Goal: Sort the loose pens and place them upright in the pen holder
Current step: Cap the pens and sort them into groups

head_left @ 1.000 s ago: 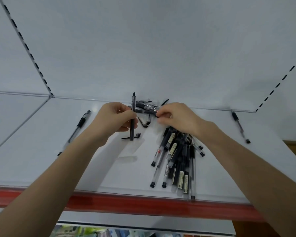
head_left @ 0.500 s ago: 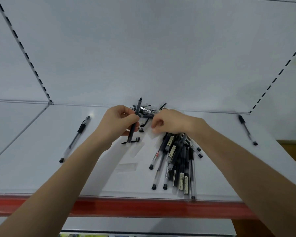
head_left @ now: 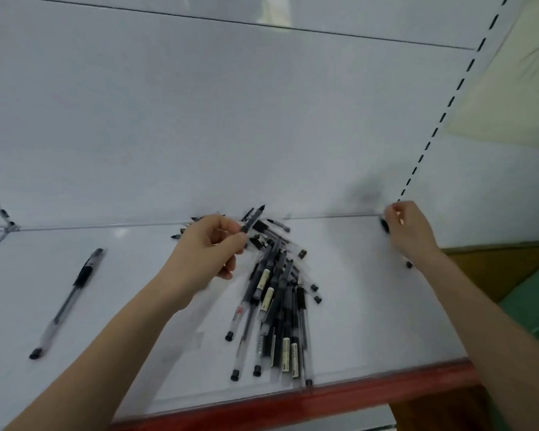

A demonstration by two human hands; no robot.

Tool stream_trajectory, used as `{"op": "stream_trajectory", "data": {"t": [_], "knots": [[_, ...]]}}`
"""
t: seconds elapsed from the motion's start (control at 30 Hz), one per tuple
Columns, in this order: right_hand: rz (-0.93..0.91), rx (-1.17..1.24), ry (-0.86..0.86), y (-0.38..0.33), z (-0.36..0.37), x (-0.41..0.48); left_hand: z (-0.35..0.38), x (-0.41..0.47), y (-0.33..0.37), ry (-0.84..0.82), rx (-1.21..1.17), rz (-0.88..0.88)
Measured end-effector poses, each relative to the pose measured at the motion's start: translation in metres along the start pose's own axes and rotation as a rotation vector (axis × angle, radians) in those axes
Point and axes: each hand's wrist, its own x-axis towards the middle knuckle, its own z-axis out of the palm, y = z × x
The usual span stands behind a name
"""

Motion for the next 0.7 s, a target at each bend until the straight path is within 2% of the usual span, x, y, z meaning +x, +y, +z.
{"op": "stream_trajectory", "data": {"t": [0.07,0.13,0.47,0.53,0.63,0.7], "knots": [[0.106,-0.150,-0.161,0.029,0.001,0.006,0.013,0.002,0.000,-0.027,0.021,0.008],[0.094,-0.222,-0.225,0.039,0.006,0.002,0.022,0.003,-0.001,-0.048,0.039,0.016],[0.070,-0.222,-0.212,0.035,0.008,-0.003,0.034,0.003,0.003,-0.070,0.026,0.019],[0.034,-0.212,-0.166,0.033,0.008,-0.003,0.034,0.003,0.006,-0.070,0.024,0.027],[-0.162,-0.088,-0.053,0.012,0.010,-0.011,0.033,0.000,0.010,-0.066,0.015,0.047],[-0.215,0.194,-0.122,-0.019,0.008,-0.027,0.031,-0.003,0.013,-0.059,0.006,0.066]]}}
